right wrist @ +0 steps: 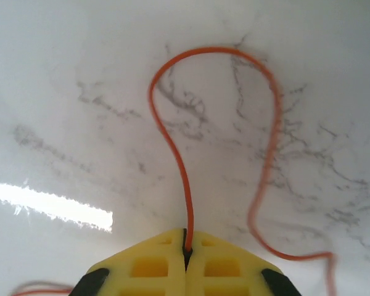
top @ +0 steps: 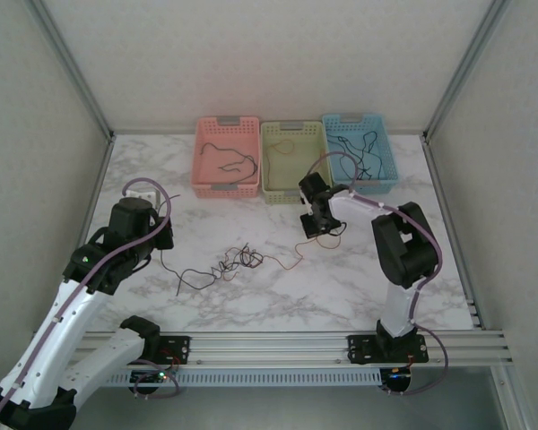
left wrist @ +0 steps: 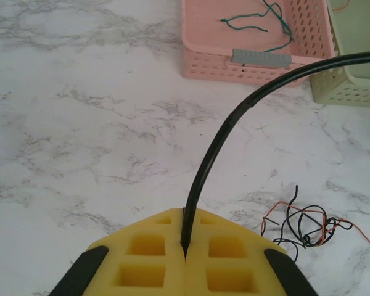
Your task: Untangle the cables
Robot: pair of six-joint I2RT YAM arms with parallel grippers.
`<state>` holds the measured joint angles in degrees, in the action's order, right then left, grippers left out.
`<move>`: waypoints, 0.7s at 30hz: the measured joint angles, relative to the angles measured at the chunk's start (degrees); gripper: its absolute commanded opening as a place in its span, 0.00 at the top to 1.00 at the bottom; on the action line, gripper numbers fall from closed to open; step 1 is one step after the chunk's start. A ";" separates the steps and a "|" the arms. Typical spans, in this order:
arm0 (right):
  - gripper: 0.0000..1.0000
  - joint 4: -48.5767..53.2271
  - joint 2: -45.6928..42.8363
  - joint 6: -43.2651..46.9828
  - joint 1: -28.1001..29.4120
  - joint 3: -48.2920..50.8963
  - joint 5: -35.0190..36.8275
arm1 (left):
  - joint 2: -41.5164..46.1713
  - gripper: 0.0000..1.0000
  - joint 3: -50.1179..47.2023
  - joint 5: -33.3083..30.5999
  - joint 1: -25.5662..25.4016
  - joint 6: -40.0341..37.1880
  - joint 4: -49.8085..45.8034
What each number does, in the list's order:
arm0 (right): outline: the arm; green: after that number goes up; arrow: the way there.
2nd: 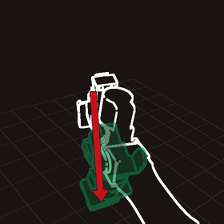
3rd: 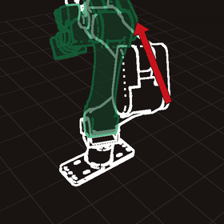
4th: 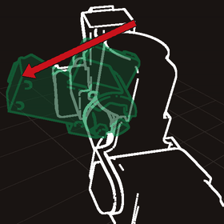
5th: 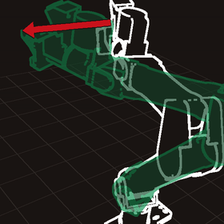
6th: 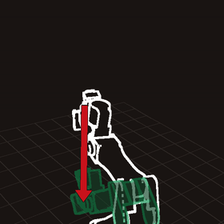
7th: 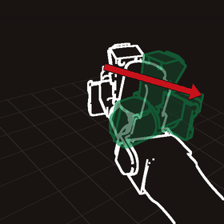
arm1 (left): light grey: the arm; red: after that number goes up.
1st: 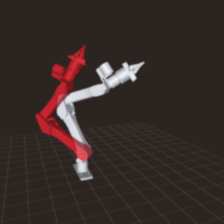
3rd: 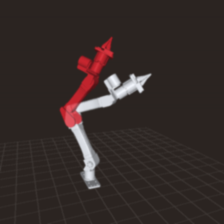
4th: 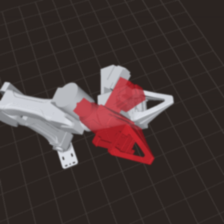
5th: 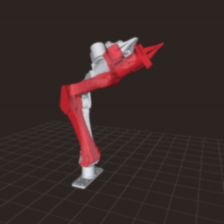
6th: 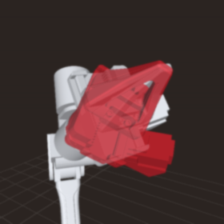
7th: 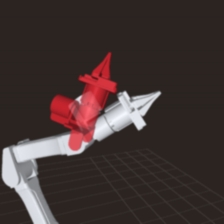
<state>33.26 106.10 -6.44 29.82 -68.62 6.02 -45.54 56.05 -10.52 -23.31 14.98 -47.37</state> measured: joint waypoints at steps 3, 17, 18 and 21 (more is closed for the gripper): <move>1.00 1.07 -7.63 -0.87 0.11 1.25 -0.48 | 0.00 1.00 0.00 -0.02 0.00 0.00 0.00; 1.00 2.86 -34.56 -0.20 0.11 -27.98 13.31 | -2.62 1.00 5.09 -17.84 0.00 -1.62 -3.91; 1.00 2.49 -35.10 0.35 0.11 -29.20 15.39 | -2.75 1.00 5.53 -19.80 0.00 -1.95 -3.98; 1.00 1.14 -35.63 2.21 -0.15 -32.59 21.46 | -3.02 1.00 5.79 -24.76 0.09 -2.67 -4.59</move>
<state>34.39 70.48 -4.23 29.67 -101.21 27.49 -48.56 61.84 -35.29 -23.22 12.32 -51.96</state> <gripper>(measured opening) 0.056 0.052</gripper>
